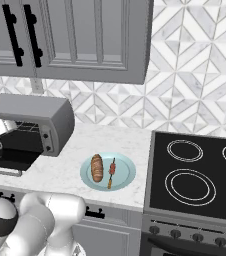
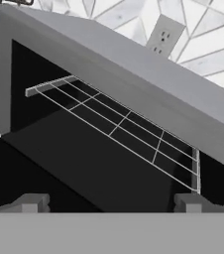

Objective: Pick up the kebab skewer and baguette bread, and place them inside the toaster oven. Close the toaster oven door and start by setting the timer.

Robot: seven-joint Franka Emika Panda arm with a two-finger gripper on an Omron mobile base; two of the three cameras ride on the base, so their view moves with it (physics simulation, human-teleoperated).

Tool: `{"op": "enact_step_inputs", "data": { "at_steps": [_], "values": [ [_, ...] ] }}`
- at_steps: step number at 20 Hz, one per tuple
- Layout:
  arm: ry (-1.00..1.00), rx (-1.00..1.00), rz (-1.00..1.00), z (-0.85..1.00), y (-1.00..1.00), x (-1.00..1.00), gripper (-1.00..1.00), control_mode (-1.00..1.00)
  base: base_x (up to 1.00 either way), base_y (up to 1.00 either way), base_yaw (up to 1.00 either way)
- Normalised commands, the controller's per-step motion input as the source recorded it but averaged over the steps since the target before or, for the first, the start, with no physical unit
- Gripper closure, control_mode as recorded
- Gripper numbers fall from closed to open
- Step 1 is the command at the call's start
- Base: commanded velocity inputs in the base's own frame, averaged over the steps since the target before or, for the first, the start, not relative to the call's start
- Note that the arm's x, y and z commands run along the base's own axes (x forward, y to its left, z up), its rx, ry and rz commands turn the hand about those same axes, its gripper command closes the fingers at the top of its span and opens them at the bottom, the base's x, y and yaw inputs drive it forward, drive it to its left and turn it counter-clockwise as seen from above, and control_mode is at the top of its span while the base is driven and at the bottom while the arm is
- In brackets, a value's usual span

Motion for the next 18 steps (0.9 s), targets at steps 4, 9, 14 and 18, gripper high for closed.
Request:
{"op": "enact_step_inputs", "data": {
  "at_steps": [4,9,14,18],
  "values": [
    [0.00,0.00,0.00,-0.11,0.34,0.24,-1.00,-1.00,0.00,0.00,0.00],
    [0.00,-0.02,-0.03,-0.01,0.34,0.36,-1.00,-1.00,0.00,0.00,0.00],
    [0.00,-0.06,-0.04,-0.09,0.13,0.18,-1.00,-1.00,0.00,0.00,0.00],
    [0.00,-0.06,-0.04,-0.22,0.00,0.01,-1.00,-1.00,0.00,0.00,0.00]
  ]
}}
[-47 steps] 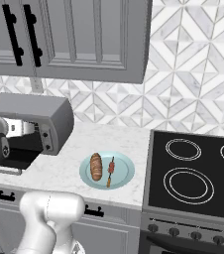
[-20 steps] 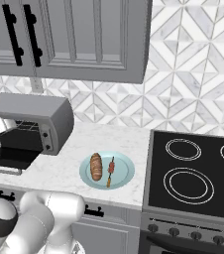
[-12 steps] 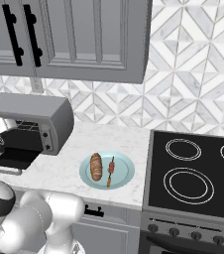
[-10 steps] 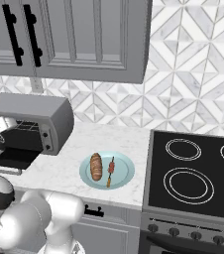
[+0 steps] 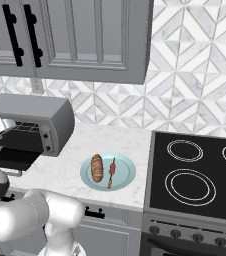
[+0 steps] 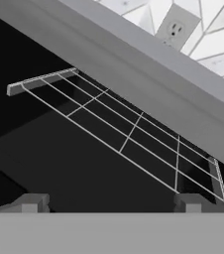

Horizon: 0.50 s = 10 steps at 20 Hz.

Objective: Pick up the kebab skewer and baguette bread, and place them inside the toaster oven. Close the toaster oven door and start by setting the timer.

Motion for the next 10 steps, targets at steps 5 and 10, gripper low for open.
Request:
{"op": "enact_step_inputs", "data": {
  "at_steps": [5,10],
  "values": [
    [0.00,0.00,0.00,-0.11,0.00,0.15,-1.00,-1.00,0.00,0.00,0.00],
    [0.00,0.00,0.00,-0.14,0.00,0.21,-1.00,-1.00,0.00,0.00,0.00]
  ]
}}
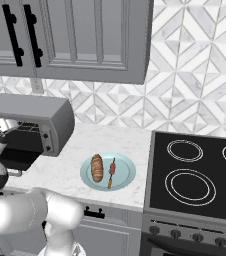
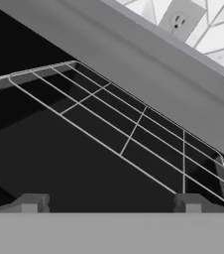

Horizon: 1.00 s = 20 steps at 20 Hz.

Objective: Pick up the kebab skewer and baguette bread, and place them inside the toaster oven. Close the toaster oven door and start by setting the timer.

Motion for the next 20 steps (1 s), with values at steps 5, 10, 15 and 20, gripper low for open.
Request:
{"op": "enact_step_inputs", "data": {
  "at_steps": [5,10,15,20],
  "values": [
    [0.00,0.00,0.00,-0.10,0.00,0.29,-1.00,-1.00,0.00,0.00,0.00],
    [0.00,-0.01,0.00,-0.13,0.01,0.30,-1.00,-1.00,0.00,0.00,0.00],
    [0.00,-0.03,0.00,-0.21,0.00,0.21,-1.00,-1.00,0.00,0.00,0.00],
    [0.00,-0.02,0.00,-0.26,0.00,0.14,-1.00,-1.00,0.00,0.00,0.00]
  ]
}}
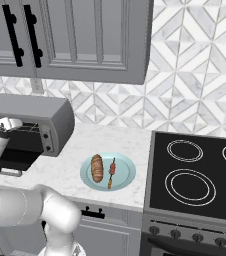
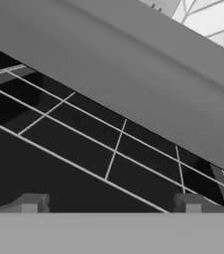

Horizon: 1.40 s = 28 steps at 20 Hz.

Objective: Pick up the kebab skewer and baguette bread, and place them inside the toaster oven. Close the toaster oven door and start by setting the timer.

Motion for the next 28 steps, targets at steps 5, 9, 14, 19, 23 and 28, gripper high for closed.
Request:
{"op": "enact_step_inputs", "data": {
  "at_steps": [5,9,14,19,23,28],
  "values": [
    [0.00,-0.04,0.00,-0.43,0.00,0.00,-1.00,-1.00,0.00,0.00,0.00],
    [-0.01,0.00,0.00,-0.12,-0.01,0.08,-1.00,-1.00,0.00,0.00,0.00],
    [-0.07,0.00,0.00,0.00,0.00,0.08,-1.00,-1.00,0.00,0.00,0.00],
    [-0.02,0.00,0.00,-0.04,0.00,0.18,-1.00,-1.00,0.00,0.00,0.00],
    [0.00,0.00,0.00,0.00,0.00,0.29,-1.00,-1.00,0.00,0.00,0.00],
    [0.00,0.00,0.00,-0.06,0.00,0.28,-1.00,-1.00,0.00,0.00,0.00]
  ]
}}
